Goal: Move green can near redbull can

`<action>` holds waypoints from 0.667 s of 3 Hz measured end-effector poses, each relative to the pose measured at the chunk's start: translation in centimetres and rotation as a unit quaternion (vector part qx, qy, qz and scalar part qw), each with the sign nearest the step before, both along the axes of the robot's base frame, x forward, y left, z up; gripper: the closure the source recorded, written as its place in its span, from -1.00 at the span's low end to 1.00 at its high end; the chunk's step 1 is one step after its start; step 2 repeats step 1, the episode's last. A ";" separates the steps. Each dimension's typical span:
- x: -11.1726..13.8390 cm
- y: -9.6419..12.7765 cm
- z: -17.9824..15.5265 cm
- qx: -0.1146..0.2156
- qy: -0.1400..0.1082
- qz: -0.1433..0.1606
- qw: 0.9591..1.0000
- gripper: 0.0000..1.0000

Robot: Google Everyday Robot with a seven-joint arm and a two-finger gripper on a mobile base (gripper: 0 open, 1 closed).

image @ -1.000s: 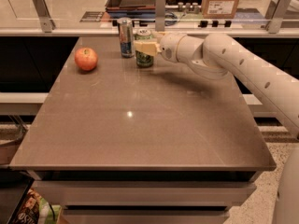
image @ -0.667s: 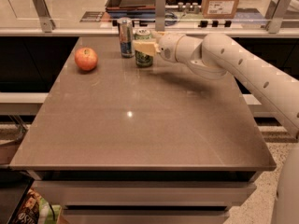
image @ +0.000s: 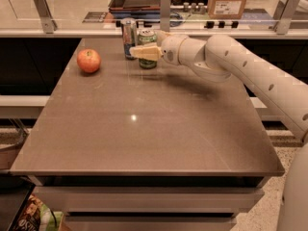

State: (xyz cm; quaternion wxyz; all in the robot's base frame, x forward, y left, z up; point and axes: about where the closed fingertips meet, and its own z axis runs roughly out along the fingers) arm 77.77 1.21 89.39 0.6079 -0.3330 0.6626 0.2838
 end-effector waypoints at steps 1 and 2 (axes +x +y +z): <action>0.0 0.0 0.0 0.000 0.000 0.000 1.000 -1.00; 0.0 0.0 0.0 0.000 0.000 0.000 1.000 -1.00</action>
Offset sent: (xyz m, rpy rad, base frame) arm 0.0000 0.0000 0.0000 0.0000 0.0000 0.0000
